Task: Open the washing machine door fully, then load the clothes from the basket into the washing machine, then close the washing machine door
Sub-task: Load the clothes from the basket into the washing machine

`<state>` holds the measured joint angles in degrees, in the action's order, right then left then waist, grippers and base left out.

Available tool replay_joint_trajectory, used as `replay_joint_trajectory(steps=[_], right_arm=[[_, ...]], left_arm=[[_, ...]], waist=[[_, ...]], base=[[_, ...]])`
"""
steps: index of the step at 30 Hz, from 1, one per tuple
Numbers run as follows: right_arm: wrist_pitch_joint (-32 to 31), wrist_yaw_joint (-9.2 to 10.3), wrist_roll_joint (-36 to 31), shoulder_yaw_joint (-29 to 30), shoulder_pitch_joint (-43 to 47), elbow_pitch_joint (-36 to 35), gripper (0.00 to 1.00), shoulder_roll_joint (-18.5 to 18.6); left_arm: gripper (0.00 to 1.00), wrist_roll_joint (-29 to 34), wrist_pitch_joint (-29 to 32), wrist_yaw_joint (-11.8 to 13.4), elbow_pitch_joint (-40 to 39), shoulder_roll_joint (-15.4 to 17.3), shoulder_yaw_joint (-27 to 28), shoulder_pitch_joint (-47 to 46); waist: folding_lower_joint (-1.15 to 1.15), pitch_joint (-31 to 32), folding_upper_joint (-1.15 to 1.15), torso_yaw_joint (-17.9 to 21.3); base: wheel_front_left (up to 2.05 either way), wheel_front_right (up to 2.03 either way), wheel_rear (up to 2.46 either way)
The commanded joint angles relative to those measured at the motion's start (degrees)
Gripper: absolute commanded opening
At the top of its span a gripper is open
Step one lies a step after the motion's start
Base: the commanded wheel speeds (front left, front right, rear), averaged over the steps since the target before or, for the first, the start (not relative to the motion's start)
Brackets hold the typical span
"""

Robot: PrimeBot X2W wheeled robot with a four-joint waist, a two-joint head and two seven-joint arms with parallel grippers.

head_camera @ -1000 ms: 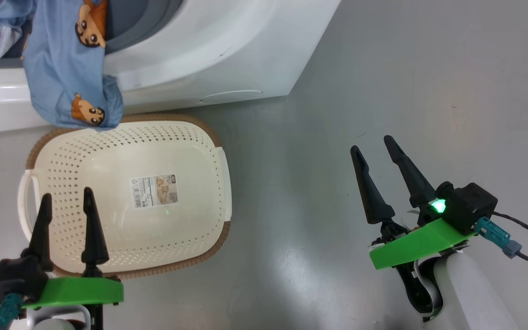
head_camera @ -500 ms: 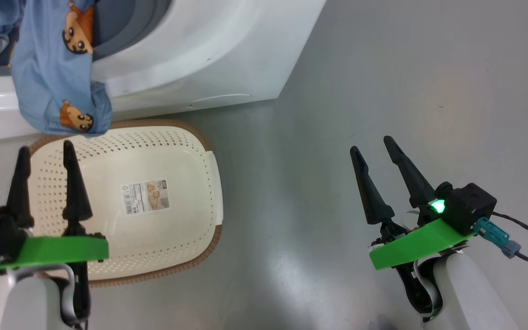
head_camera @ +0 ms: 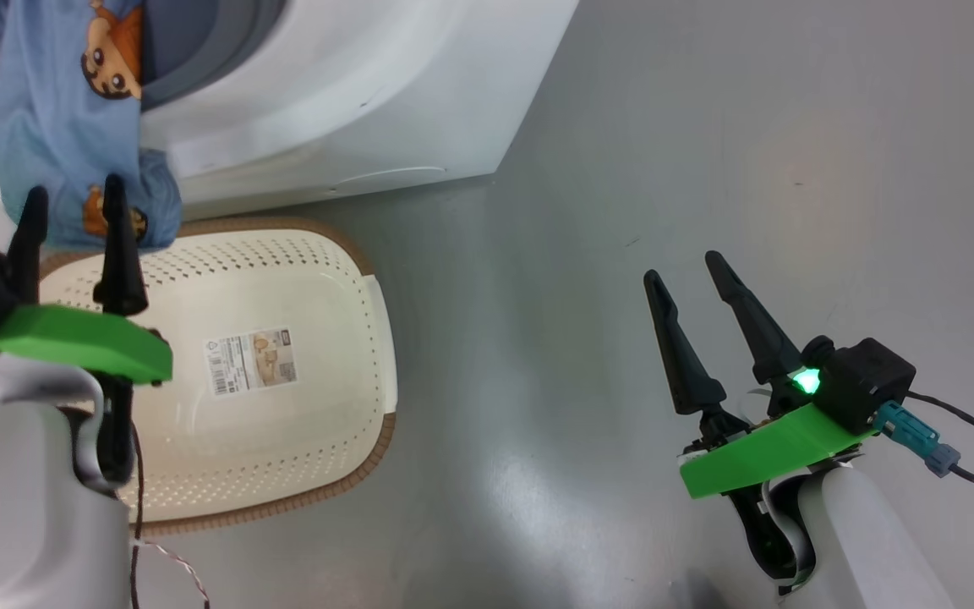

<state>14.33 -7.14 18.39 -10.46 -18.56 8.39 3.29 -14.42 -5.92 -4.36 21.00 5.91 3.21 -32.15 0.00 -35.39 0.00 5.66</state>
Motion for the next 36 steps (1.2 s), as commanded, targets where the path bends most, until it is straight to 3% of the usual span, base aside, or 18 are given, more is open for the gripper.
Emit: replay_joint_trajectory(steps=[1, 11, 13, 25, 36], right_arm=[[0.67, -0.35, 0.82, -1.37, 1.75, -1.3, 1.0, -0.41], [0.67, -0.35, 1.21, -1.43, 1.61, -1.24, 1.0, -0.41], [0.67, -0.35, 1.35, -1.51, 1.53, -1.16, 1.0, -0.41], [0.67, -0.35, 1.58, -1.24, 1.61, -0.76, 1.0, -0.41], [0.67, -0.35, 2.17, -2.01, 1.44, -0.57, 1.0, -0.41]], left_arm=[[1.0, -1.28, 1.45, -0.63, 0.65, 2.32, 1.64, -1.56], [0.98, -4.13, 5.52, -0.5, 7.33, 2.79, 2.29, -8.37], [0.0, -3.98, 4.61, -0.47, 7.81, 2.97, 2.14, -9.05], [0.0, -1.35, -0.48, 0.23, 5.76, 4.11, 0.1, -8.41], [0.0, -0.42, 7.02, 2.37, 0.32, 7.62, -0.24, -13.85]], waist=[[0.0, -0.39, 0.0, 0.32], [0.0, -1.34, 0.0, 0.8], [0.0, -1.41, 0.0, 0.84], [0.0, -0.57, 0.0, -0.45], [0.0, -0.47, 0.0, 0.01]], base=[[0.0, 0.0, 0.0], [0.0, 0.0, 0.0], [0.0, 0.0, 0.0], [0.0, 0.0, 0.0], [0.0, 0.0, 0.0]])
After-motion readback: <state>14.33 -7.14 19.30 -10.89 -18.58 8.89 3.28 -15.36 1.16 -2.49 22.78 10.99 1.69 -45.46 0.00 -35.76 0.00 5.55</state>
